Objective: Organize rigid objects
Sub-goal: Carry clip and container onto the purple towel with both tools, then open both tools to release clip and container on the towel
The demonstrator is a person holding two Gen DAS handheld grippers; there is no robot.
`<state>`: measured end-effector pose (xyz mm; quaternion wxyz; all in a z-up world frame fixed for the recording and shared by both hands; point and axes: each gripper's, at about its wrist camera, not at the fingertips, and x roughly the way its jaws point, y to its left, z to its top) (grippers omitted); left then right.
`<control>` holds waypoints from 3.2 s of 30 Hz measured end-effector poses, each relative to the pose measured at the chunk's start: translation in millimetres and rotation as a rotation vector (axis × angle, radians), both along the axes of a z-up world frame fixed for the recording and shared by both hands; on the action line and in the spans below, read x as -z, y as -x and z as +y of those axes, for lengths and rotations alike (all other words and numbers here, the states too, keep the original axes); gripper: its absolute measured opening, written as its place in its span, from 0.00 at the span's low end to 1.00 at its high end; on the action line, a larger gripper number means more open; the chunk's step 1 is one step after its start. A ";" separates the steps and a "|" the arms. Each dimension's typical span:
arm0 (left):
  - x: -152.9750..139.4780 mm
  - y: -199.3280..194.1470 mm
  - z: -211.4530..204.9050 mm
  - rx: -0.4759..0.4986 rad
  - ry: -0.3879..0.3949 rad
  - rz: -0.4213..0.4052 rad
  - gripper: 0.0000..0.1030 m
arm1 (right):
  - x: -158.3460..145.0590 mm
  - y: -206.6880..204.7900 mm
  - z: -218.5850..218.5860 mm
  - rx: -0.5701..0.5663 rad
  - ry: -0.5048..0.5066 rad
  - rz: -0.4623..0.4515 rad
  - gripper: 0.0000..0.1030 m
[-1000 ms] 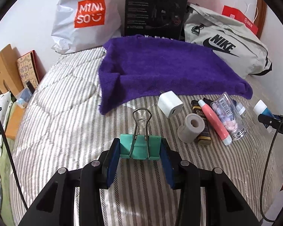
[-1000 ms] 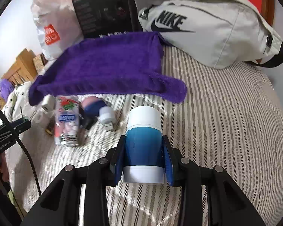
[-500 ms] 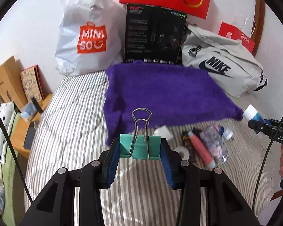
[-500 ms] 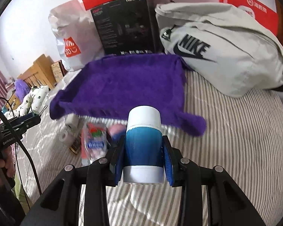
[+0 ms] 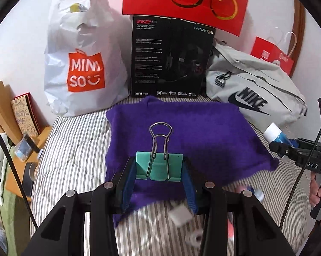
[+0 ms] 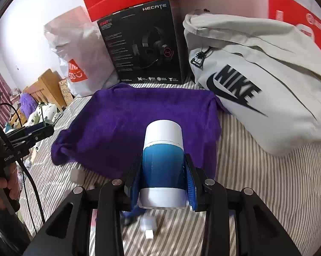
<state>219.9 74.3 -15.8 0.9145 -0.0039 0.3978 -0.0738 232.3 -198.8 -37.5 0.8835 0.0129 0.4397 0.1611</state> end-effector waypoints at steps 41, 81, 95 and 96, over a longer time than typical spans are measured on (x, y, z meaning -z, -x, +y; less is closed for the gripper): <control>71.8 -144.5 -32.6 0.058 0.012 0.166 0.39 | 74.9 -124.0 53.8 -0.059 0.126 0.105 0.35; 51.5 -129.8 -38.9 0.007 -0.108 0.132 0.66 | -5.5 -86.7 39.9 -0.118 0.092 0.006 0.57; 36.6 -2.2 -10.7 -0.047 -0.048 0.115 0.66 | -18.1 33.4 23.4 0.025 0.086 -0.010 0.62; 38.7 3.9 -9.2 -0.055 -0.031 0.114 0.66 | -16.9 43.0 22.8 0.030 0.091 -0.008 0.62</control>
